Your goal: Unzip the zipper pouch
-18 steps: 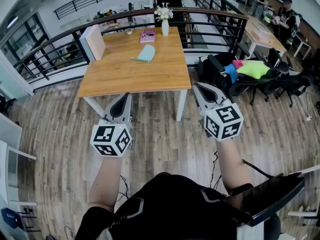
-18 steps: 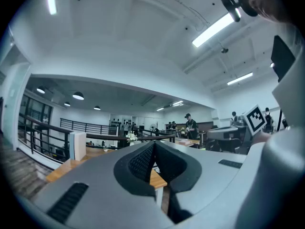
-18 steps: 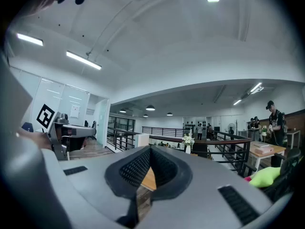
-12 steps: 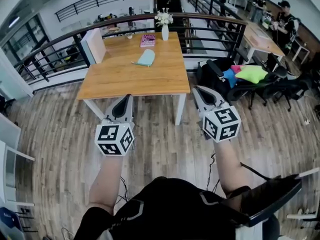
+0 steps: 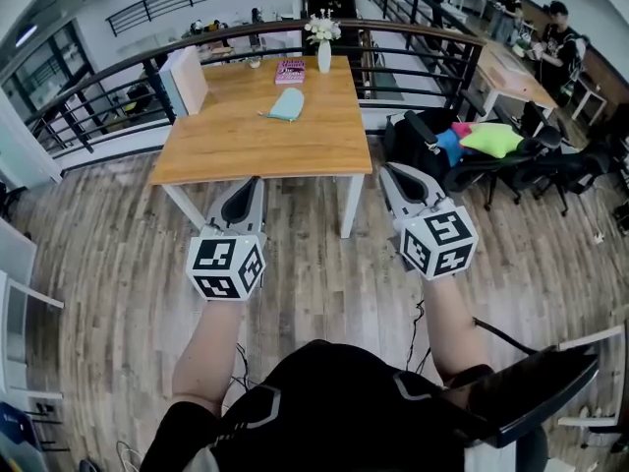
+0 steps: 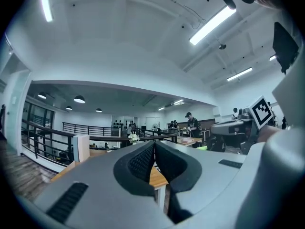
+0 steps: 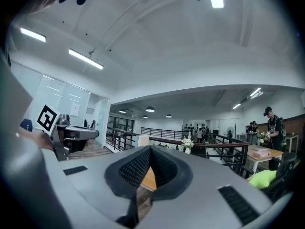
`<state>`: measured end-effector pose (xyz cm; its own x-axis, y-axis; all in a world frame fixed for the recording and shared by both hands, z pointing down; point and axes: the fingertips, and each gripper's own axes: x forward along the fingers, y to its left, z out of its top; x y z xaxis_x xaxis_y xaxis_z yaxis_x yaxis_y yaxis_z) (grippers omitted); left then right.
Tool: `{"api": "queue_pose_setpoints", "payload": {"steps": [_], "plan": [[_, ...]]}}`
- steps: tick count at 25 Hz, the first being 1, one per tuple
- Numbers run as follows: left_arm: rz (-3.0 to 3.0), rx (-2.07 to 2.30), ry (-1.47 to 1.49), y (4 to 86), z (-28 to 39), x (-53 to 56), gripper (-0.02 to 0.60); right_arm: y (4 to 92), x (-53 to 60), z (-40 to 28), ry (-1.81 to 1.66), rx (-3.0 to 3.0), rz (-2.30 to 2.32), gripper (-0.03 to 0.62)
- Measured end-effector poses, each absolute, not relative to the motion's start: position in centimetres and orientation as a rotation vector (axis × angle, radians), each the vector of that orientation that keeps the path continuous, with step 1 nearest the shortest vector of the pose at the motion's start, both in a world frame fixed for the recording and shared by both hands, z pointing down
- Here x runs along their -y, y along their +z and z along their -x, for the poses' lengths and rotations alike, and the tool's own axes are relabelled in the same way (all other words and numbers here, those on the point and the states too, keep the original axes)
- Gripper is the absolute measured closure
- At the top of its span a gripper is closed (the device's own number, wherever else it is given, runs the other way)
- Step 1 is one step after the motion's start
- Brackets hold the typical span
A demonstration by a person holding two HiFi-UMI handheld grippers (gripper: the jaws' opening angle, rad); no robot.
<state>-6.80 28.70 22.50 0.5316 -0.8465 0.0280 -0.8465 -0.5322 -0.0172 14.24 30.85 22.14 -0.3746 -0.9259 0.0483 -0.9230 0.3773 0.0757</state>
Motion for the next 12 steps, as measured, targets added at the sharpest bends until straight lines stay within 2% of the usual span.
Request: {"api": "queue_pose_setpoints", "payload": {"steps": [12], "plan": [[2.801, -1.457, -0.059, 23.0, 8.5, -30.1, 0.549, 22.4, -32.2, -12.0, -0.035, 2.508, -1.719, 0.572]]}}
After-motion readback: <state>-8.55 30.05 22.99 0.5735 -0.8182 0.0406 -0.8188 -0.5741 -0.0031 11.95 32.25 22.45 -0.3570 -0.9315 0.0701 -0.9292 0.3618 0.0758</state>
